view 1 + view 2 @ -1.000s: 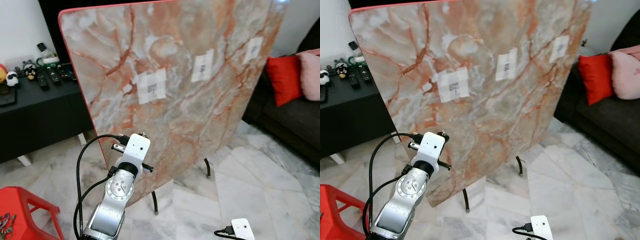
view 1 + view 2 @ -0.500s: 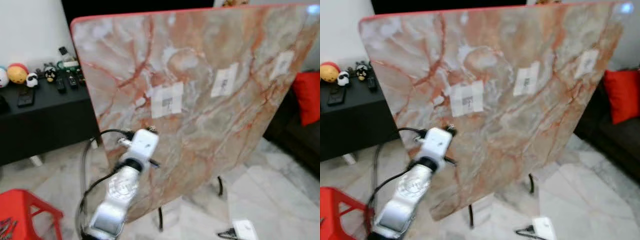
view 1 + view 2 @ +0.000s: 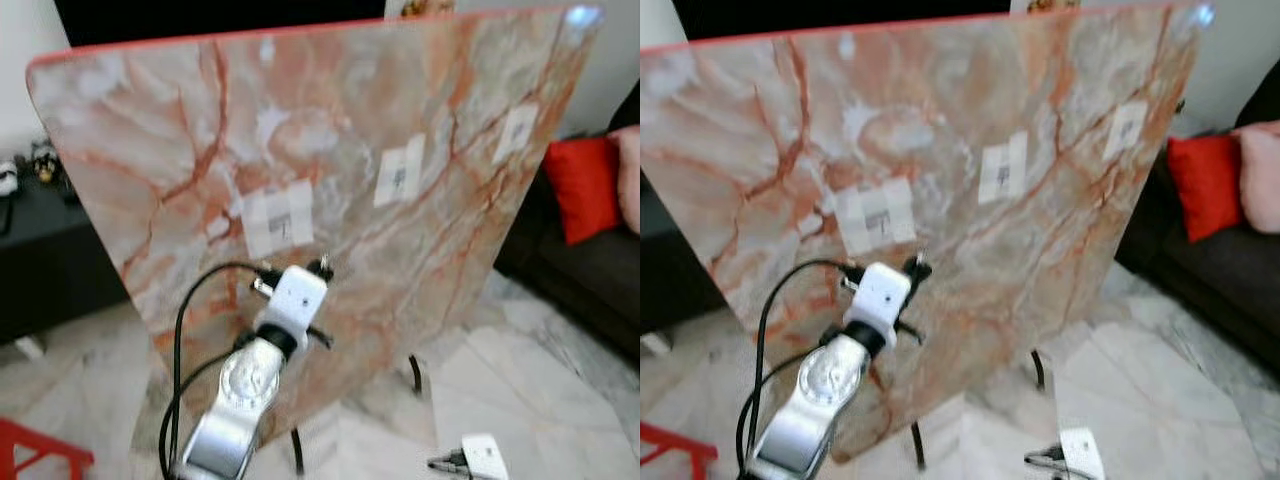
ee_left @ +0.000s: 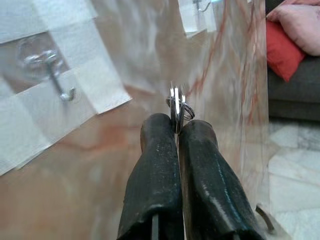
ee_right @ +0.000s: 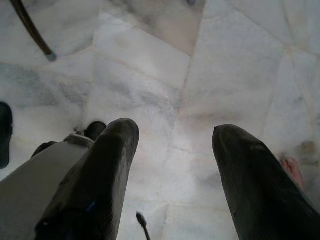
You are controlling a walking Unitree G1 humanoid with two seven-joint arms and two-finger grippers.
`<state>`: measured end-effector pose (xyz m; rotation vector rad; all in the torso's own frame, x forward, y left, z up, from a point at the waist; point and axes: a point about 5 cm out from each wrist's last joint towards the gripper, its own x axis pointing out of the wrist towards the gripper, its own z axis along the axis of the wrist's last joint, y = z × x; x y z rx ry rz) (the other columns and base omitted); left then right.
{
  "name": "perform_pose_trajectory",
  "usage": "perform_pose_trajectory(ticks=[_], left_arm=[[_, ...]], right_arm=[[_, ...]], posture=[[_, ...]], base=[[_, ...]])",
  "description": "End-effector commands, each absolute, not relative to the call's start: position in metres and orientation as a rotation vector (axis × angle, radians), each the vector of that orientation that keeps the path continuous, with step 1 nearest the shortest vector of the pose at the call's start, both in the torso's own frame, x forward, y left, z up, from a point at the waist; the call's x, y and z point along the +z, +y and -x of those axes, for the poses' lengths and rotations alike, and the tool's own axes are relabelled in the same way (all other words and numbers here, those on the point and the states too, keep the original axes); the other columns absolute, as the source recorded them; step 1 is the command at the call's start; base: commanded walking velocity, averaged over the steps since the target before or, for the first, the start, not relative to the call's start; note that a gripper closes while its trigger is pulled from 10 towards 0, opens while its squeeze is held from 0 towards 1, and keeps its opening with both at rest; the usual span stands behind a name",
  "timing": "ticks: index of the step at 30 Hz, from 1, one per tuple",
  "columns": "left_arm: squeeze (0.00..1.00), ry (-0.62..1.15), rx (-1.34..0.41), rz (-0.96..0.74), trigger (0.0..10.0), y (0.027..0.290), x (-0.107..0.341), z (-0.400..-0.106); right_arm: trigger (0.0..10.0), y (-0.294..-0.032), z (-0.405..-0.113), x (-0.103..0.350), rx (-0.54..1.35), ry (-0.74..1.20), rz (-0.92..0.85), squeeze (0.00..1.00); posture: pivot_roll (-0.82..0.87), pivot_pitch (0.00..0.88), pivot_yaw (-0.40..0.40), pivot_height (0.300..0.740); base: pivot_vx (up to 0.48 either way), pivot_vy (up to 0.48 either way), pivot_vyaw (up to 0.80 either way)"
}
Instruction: Hang keys on a hook
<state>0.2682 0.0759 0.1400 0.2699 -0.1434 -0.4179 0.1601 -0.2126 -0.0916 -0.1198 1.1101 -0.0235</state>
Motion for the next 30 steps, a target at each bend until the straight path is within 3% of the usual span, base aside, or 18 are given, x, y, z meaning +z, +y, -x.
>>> perform_pose_trajectory(ticks=[1,11,30], left_arm=[[0.00,-0.198,-0.436,-0.257,10.0,0.071,0.150,-0.266],[0.00,-0.207,-0.375,-0.196,10.0,0.080,0.154,-0.269],[0.00,-0.200,-0.297,-0.183,10.0,0.068,0.159,-0.285]], right_arm=[[10.0,-0.215,-0.159,-0.092,-0.031,1.112,0.124,0.00],[10.0,-0.215,-0.159,-0.091,-0.030,1.112,0.128,0.00],[10.0,-0.214,-0.158,-0.092,-0.031,1.114,0.126,0.00]], posture=[[0.05,0.000,-0.088,0.740],[0.06,0.000,-0.088,0.740],[0.05,0.000,-0.078,0.740]], base=[[0.000,0.000,0.00],[0.000,0.000,0.00],[0.000,0.000,0.00]])
